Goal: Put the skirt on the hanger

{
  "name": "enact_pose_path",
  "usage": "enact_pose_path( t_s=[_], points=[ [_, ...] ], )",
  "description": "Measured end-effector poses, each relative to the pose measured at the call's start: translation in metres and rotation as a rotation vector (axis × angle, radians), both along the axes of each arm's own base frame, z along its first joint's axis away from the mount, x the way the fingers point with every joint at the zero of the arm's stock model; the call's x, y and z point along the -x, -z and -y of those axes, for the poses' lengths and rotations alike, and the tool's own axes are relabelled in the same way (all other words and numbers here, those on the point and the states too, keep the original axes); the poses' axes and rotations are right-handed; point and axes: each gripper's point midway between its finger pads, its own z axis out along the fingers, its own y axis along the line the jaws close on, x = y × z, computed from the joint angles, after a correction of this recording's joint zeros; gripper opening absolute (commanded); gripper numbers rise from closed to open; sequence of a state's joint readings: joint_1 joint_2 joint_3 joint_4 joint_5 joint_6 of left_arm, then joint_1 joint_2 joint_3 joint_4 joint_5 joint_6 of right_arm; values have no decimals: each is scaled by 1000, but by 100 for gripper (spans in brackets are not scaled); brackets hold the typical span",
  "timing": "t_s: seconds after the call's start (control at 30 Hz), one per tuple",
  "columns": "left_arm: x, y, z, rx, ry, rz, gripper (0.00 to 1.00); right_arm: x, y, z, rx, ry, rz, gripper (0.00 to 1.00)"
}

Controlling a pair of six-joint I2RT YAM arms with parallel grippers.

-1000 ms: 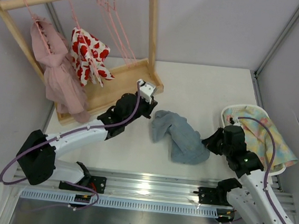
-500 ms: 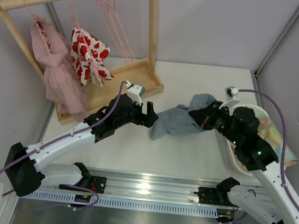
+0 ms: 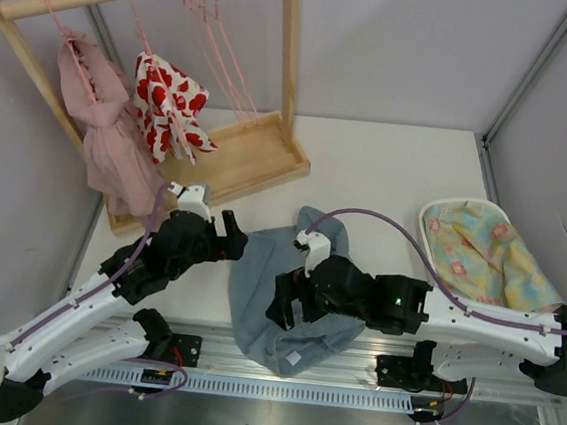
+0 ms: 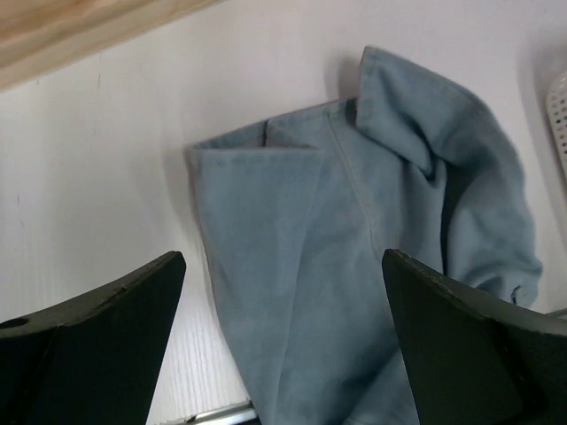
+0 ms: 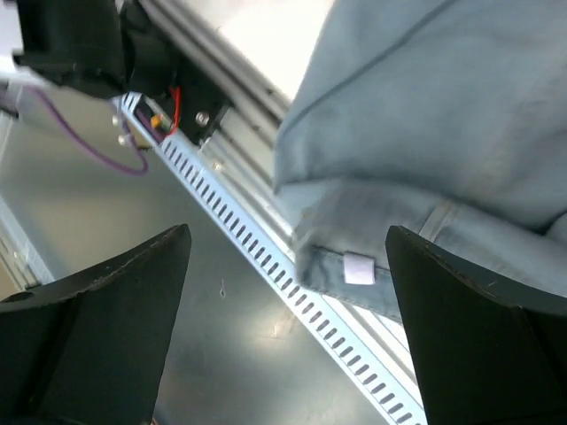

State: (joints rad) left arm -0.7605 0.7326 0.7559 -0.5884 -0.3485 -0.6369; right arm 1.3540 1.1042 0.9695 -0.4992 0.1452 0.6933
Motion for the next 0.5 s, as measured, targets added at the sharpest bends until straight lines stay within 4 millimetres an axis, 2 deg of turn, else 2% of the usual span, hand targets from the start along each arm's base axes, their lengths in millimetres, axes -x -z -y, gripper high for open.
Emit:
enact_pose_path(
  t_s=[0.1,0.2,0.27,0.37,0.5],
  points=[
    [9,20,-7,-21,-9,-48,99,-25,-17,15,-32,86,6,98],
    [14,37,-7,-34,-7,-90,99,-74,-40,44,-94,256,44,98],
    [14,50,-4,-39,3,-119,99,-103,-44,66,-99,370,73,97],
    [13,75,1,-70,5,-173,99,-141,-24,101,-45,514,86,96],
    [13,115,-3,-151,-39,-274,99,-169,32,130,105,608,32,94]
  ],
)
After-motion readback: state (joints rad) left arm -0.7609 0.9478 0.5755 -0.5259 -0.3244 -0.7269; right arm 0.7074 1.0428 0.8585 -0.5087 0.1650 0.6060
